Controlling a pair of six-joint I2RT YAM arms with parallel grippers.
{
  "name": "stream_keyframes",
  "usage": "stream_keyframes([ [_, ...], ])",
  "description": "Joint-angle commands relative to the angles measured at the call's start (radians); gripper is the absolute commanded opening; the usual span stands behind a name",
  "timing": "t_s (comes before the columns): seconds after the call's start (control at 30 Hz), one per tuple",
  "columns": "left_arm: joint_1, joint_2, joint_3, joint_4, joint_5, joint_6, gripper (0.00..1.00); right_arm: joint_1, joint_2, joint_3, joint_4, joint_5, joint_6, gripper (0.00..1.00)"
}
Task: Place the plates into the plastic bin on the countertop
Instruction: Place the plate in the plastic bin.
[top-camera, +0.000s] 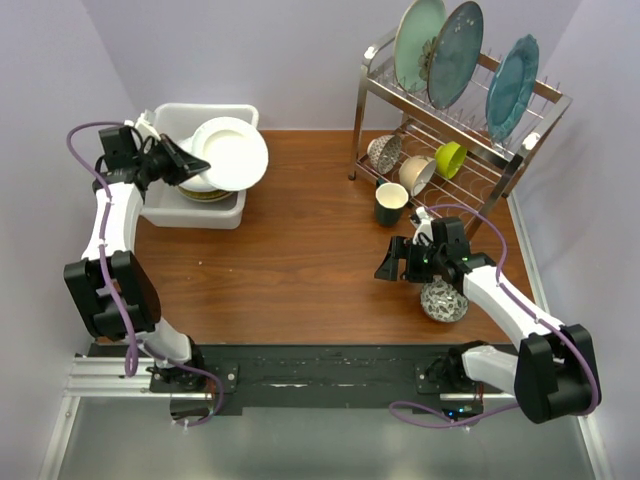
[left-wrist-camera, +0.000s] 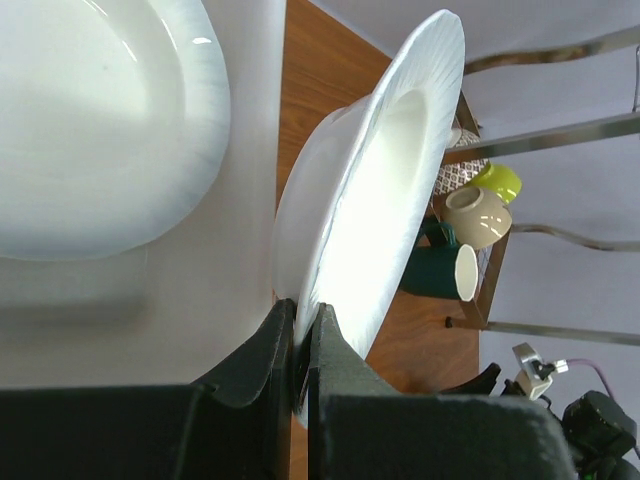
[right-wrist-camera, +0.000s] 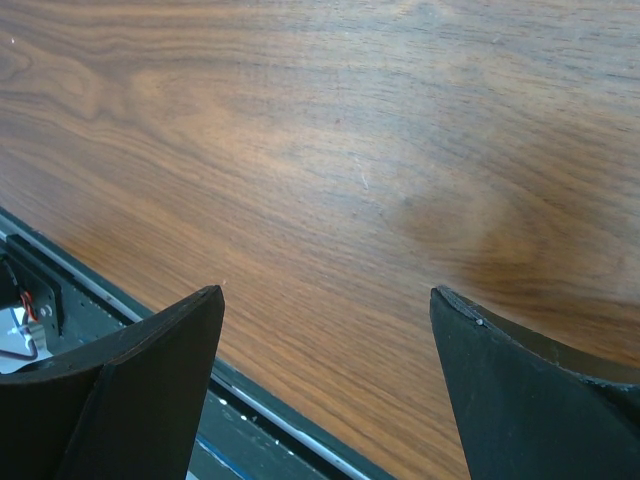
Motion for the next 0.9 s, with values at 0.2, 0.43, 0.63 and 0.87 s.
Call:
stream_keyframes([
  [0.2,0.081,0.044,0.035,0.206,0.105,-0.163,0.00,0.000,0.017,-0.003,0.035,-0.016,0.014,0.88],
  [0.43,0.097,0.075,0.023,0.261,0.069,-0.213,0.00,0.000,0.022,-0.006,0.038,-0.016,0.014,0.88],
  [0.63,0.098,0.105,0.031,0.269,0.045,-0.233,0.00,0.000,0.020,-0.007,0.041,-0.009,0.022,0.88],
  [0.87,0.107,0.144,0.040,0.253,-0.010,-0.215,0.00,0.001,0.022,-0.012,0.046,-0.010,0.024,0.88],
])
